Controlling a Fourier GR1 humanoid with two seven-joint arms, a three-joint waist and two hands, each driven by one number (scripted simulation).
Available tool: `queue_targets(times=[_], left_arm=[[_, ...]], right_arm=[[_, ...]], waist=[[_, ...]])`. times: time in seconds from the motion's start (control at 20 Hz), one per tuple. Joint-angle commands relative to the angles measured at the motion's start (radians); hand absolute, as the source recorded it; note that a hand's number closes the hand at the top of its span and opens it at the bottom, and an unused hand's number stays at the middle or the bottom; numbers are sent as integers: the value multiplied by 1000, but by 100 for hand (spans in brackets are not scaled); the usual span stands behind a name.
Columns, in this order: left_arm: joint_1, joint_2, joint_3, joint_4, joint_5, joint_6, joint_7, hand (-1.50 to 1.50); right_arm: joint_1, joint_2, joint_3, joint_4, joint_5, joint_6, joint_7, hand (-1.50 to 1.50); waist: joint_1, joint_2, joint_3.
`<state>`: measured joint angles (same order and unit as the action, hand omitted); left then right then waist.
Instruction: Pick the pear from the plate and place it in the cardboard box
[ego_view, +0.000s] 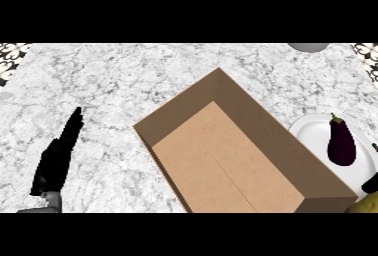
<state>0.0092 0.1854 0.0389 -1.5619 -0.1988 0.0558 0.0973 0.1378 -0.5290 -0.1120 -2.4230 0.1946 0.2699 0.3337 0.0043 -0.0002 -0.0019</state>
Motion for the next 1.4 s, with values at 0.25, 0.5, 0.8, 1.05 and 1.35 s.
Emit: queue_targets(times=[0.25,0.5,0.8,1.05,1.35], left_arm=[[-13,4,5,-3,16,-34,16,0],[22,-8,0,-13,-5,-19,-18,0],[-5,-23,-25,-30,-46,0,22,0],[25,-13,5,-33,-2,-29,-19,0],[-1,6,30,-26,5,-35,12,0]], right_arm=[[-413,65,403,63,235,-41,412,150],[-625,201,515,318,305,-29,490,150],[-660,332,595,608,423,-68,416,150],[-588,381,570,781,444,-229,314,-150],[-597,408,578,760,413,-307,305,-150]], waist=[[18,2,-1],[19,2,0],[12,2,1],[17,5,2],[13,4,3]])
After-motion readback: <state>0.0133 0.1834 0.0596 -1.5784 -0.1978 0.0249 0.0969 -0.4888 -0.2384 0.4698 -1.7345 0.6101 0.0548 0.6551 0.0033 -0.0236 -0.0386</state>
